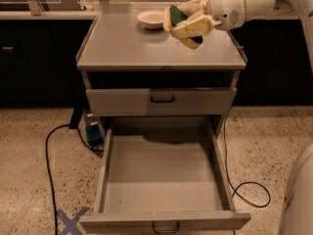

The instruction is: Pick sponge from middle drawer and place on counter

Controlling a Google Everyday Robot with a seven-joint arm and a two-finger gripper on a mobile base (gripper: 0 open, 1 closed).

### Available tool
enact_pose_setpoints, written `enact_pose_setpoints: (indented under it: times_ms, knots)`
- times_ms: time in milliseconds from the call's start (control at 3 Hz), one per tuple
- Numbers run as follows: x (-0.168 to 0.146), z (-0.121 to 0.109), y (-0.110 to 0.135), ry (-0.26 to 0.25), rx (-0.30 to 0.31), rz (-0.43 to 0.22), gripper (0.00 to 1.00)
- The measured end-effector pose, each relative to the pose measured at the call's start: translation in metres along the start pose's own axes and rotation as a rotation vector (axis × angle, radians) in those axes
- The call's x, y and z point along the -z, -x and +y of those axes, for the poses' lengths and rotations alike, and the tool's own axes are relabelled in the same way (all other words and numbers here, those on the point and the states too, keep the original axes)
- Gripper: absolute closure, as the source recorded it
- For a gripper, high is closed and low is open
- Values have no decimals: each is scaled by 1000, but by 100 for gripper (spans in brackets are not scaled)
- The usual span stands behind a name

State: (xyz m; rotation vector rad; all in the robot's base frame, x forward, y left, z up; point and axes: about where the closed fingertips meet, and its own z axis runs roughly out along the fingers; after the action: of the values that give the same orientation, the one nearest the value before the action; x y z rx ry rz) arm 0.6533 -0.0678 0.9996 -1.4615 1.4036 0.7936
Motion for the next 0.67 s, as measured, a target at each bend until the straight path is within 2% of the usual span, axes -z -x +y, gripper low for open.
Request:
enact_pose_setpoints:
  times_ms: [333,667]
  knots:
    - [0,-28,-26,-56,1,90,100]
    - [22,-71,-64,-217,-7,242,100]
